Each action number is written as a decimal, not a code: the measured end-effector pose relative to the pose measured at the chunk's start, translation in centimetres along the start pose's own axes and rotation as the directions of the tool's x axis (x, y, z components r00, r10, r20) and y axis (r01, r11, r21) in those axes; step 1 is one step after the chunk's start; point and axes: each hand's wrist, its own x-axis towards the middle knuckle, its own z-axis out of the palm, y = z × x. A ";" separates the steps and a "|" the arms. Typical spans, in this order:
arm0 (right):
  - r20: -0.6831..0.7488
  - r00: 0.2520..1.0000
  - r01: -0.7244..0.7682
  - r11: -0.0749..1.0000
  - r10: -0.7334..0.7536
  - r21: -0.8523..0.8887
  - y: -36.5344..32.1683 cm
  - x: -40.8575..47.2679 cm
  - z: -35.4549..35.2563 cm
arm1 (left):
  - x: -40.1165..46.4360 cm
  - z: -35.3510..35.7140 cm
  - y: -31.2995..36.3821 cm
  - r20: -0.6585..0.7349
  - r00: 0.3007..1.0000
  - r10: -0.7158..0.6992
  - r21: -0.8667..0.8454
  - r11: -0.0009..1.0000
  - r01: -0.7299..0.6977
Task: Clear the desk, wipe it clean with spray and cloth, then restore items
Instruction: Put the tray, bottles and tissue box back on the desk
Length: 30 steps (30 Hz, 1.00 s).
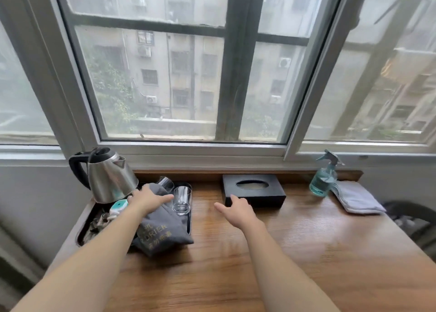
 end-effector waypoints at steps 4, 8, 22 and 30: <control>-0.016 0.999 -0.034 0.999 0.035 0.020 6.3 -1.6 -4.0 | -3.2 4.4 6.2 0.048 0.996 0.082 0.067 0.994 -0.085; -0.031 0.997 -0.064 0.998 0.065 0.016 13.2 -3.3 -8.3 | -8.3 9.2 13.2 0.171 0.971 0.164 0.175 0.965 -0.194; -0.137 0.950 -0.285 0.959 0.282 -0.001 34.2 -5.3 -20.0 | -17.1 26.3 35.2 0.433 0.828 0.356 0.289 0.816 -0.501; -0.165 0.865 -0.470 0.880 0.474 0.066 43.6 -4.7 -25.9 | -18.4 37.0 46.1 0.614 0.680 0.401 0.313 0.667 -0.676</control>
